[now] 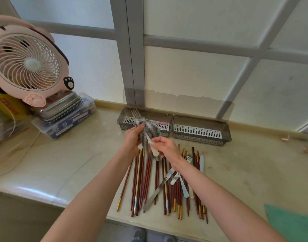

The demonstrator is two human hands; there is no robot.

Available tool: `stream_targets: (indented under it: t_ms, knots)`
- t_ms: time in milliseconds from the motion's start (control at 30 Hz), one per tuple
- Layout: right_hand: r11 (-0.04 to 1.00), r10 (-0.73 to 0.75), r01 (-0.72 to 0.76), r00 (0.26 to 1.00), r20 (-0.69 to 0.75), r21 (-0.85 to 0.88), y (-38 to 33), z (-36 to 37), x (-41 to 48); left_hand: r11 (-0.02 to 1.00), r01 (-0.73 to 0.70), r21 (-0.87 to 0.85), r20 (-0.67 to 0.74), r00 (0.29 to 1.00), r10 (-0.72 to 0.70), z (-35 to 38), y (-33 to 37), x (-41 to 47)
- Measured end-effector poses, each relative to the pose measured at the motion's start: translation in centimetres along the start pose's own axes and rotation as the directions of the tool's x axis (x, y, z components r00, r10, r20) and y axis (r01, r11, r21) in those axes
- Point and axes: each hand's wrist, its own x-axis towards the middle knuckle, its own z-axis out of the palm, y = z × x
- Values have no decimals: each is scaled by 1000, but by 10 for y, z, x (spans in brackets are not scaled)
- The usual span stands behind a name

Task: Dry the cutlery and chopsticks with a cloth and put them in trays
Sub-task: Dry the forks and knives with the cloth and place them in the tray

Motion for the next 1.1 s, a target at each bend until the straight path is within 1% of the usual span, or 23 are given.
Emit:
stream_targets:
  t_ms: [67,100,133,233,333,433,567,633,733,833,900,967,1000,1067,1100]
  knots:
    - [1000,-6,8,995,96,-21,9,-6,-3,1000,-9,-24,-52,999,8,-4,7,6]
    - [1000,-11,13,994,113,-20,12,-7,-4,1000,-14,-23,-56,998,13,-5,10,7]
    - [1000,-20,21,995,100,-9,13,-7,-4,999,-18,-28,-55,998,16,-5,11,7]
    - [997,-58,59,998,-8,47,14,1,-1,998,-34,-60,-37,999,32,2,12,3]
    - [991,-84,91,994,-77,97,11,7,3,997,-66,35,5,998,66,8,4,-3]
    - [989,-98,112,985,-142,97,7,12,8,997,-63,33,12,998,63,10,-1,-6]
    - [991,-123,132,943,-308,7,12,17,13,997,-65,51,82,995,61,11,-7,-10]
    - [992,-112,123,913,-391,4,16,18,19,992,-88,91,121,990,77,15,-12,-16]
    - [997,-66,77,881,-468,5,17,17,27,985,-85,150,99,993,70,21,-18,-19]
    - [1000,-8,-3,905,-426,-26,7,16,32,982,-49,180,46,998,41,17,-11,-9]
    - [998,33,-9,918,-396,62,-1,12,39,976,-37,214,-7,999,39,12,-3,0]
    - [991,57,-2,908,-415,130,-9,7,53,948,-56,313,-41,997,72,9,0,4]
    - [995,63,-24,909,-411,99,-13,4,60,917,-72,393,-38,995,94,9,0,5]
    - [997,67,-73,931,-358,-3,-21,0,72,833,-88,547,-16,993,116,10,-8,4]
    - [996,75,-87,942,-328,-20,-23,-1,76,791,-87,606,-12,993,118,10,-14,2]
